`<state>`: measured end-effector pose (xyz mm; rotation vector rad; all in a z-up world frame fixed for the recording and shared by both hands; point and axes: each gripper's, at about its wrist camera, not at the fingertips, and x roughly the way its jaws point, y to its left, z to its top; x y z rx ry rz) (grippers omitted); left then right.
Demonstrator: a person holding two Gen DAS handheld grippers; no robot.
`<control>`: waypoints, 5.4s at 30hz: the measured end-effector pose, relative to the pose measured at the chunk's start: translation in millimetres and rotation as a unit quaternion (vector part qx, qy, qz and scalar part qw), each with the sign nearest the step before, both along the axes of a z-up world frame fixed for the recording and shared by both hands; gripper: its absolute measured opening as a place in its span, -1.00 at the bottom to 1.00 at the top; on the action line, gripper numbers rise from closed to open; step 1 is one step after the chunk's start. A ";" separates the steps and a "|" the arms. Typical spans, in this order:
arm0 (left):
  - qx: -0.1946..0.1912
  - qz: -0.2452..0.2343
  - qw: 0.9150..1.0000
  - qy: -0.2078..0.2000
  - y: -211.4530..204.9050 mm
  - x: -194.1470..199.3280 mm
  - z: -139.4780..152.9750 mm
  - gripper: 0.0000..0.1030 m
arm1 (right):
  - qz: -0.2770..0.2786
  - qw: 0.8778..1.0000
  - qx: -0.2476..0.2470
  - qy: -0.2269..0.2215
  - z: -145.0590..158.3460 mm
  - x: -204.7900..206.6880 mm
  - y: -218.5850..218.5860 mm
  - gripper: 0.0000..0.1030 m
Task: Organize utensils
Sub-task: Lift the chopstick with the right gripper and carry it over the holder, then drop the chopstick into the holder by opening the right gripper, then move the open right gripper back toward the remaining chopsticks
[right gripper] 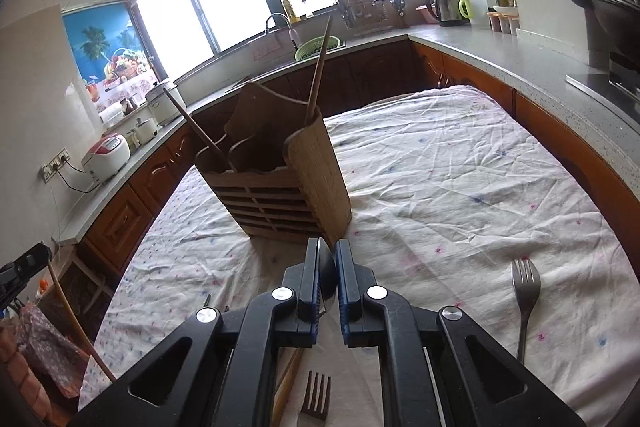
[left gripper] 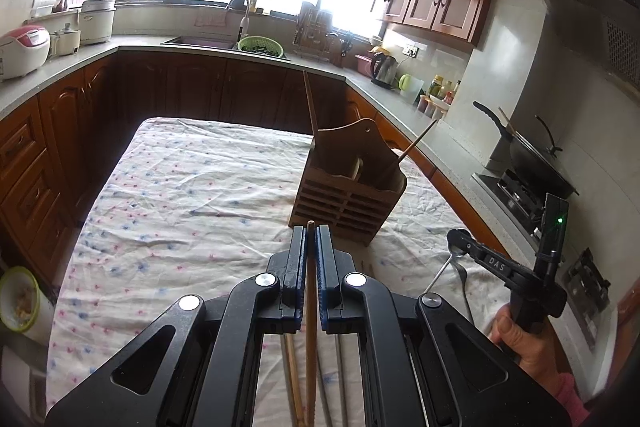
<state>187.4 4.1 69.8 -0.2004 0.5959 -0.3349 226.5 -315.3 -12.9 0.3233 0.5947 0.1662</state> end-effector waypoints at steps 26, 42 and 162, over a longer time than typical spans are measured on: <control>-0.020 0.007 0.998 -0.060 -3.0 21.2 43.6 -0.93 | -0.008 0.990 -0.064 -0.126 72.7 -7.7 19.6 -0.87; -0.044 0.018 0.989 -0.138 -14.6 77.3 104.6 -0.93 | -0.046 0.976 -0.097 -0.191 113.7 27.4 13.7 -0.87; 0.054 0.072 0.988 0.122 7.6 39.1 -111.8 0.70 | 0.007 1.000 -0.020 -0.005 -29.4 -42.0 28.6 0.81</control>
